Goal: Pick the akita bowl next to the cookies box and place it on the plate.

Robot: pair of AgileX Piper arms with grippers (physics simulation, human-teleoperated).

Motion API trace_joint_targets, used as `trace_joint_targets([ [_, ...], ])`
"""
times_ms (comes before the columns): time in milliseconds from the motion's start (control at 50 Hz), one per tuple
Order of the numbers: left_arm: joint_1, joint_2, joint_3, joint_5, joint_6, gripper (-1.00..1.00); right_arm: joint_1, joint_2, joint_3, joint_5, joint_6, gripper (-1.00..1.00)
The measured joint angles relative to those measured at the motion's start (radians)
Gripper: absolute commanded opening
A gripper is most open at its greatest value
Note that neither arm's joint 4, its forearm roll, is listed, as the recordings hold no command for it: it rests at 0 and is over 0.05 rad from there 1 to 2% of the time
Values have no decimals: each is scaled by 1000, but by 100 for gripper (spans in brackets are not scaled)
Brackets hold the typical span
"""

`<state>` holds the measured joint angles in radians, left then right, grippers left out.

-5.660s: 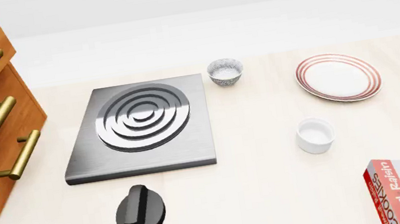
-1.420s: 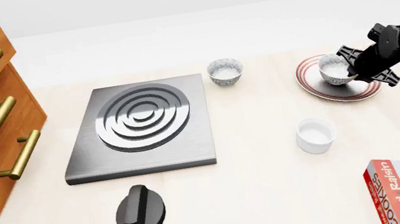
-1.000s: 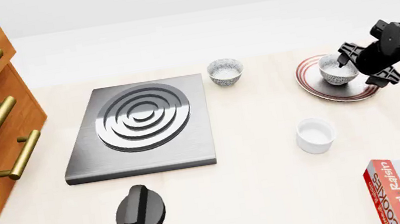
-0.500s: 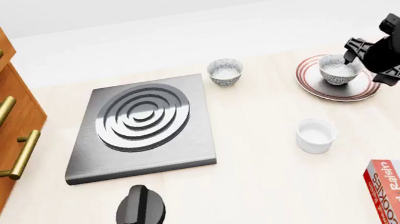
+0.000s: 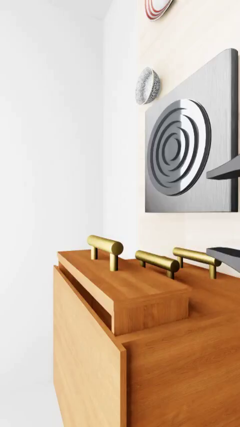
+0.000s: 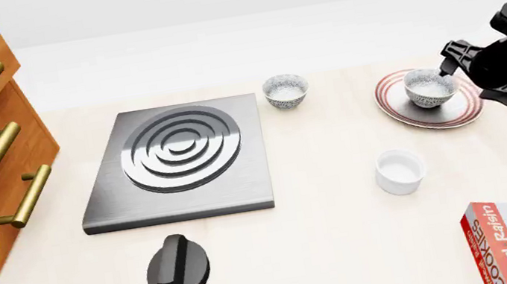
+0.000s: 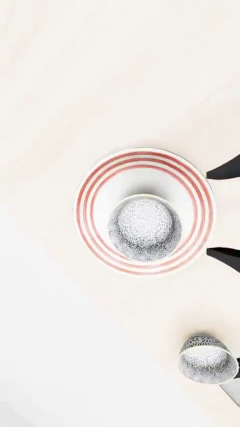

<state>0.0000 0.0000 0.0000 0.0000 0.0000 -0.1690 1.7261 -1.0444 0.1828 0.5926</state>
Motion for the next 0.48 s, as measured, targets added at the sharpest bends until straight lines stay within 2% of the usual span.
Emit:
trace_joint_targets([
  [320,0,0,0,0,0,100,49,-202,162,-37,-71,100],
  [480,0,0,0,0,0,100,81,-309,246,-72,-129,100],
])
